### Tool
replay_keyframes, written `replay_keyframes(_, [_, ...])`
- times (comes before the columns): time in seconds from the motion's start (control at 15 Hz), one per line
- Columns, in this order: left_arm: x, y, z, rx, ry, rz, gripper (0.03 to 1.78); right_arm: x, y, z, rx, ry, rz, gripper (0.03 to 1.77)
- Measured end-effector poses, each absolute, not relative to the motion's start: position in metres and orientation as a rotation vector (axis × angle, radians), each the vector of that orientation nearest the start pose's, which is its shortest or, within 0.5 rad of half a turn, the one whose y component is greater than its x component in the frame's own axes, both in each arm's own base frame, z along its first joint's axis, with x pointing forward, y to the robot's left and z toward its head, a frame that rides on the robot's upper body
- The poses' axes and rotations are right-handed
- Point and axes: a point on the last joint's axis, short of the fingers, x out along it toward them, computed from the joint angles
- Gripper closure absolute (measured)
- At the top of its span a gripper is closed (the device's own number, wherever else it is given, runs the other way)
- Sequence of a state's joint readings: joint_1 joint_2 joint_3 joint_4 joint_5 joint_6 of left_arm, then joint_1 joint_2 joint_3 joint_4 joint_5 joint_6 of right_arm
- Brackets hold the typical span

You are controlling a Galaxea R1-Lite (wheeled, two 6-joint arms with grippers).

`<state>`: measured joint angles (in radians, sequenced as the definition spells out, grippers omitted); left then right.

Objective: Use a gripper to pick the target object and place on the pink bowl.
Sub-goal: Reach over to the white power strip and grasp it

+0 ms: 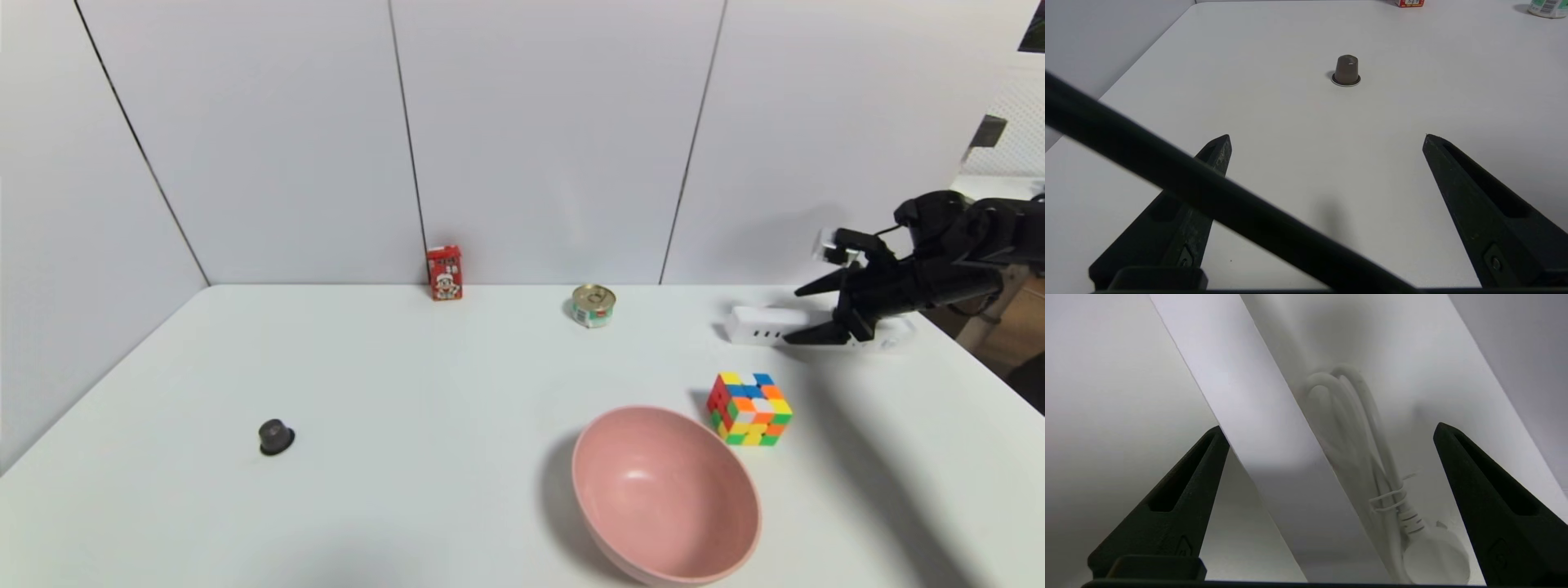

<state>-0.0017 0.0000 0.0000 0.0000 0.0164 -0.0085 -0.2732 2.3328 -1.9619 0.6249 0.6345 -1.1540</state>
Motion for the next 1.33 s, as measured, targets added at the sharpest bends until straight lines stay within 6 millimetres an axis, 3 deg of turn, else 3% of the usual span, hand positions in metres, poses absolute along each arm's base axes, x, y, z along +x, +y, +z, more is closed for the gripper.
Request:
replay_keyframes(0.4, [-0.023,0.0,0.075,-0.009,0.0,0.015,0.12,0.442,-0.11,0.129,-0.616,0.593,0.782,0.09])
replay_keyframes(1.33, [-0.023,0.0,0.075,-0.009,0.0,0.015,0.12,0.436,-0.107,0.128,-0.584,0.643,0.811,0.09])
